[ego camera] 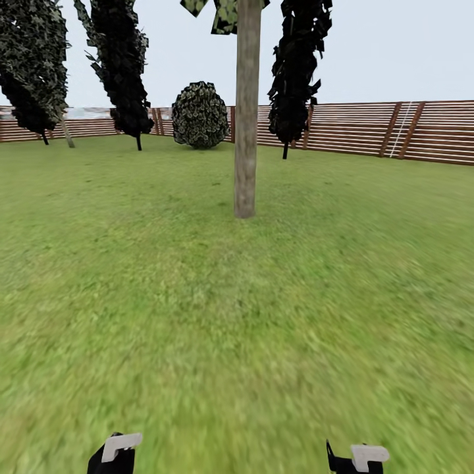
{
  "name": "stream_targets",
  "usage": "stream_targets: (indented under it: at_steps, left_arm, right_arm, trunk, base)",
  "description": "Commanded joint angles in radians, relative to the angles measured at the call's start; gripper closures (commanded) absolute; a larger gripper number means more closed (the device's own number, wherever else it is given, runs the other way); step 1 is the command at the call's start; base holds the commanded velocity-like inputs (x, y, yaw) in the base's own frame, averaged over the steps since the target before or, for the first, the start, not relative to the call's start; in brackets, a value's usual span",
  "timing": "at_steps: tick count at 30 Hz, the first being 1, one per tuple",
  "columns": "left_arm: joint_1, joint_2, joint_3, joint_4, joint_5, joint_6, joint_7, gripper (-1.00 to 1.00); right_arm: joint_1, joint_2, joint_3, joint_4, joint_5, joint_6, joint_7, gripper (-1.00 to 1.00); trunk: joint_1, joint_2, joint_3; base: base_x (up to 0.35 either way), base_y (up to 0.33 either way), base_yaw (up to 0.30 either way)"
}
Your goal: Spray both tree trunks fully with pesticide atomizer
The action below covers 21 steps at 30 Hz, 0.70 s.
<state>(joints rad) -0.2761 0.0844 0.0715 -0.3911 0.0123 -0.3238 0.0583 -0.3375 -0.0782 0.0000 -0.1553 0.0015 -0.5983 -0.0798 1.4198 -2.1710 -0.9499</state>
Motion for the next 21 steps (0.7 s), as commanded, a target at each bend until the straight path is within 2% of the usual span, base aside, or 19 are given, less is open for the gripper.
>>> stream_targets:
  at_steps: [1, 21]
  left_arm:
    - [0.000, 0.000, 0.000, 0.000, 0.000, 0.000, 0.000, 1.00]
    - [0.000, 0.000, 0.001, 0.000, 0.000, 0.000, 0.000, 1.00]
  right_arm:
    - [0.000, 0.000, 0.000, 0.000, 0.000, 0.000, 0.000, -1.00]
    - [0.000, 0.000, 0.000, -0.001, 0.000, 0.000, 0.000, -1.00]
  trunk:
    - [0.000, 0.000, 0.000]
    - [0.000, 0.000, 0.000]
  base:
    - [0.339, 0.000, 0.000]
    - [0.339, 0.000, 0.000]
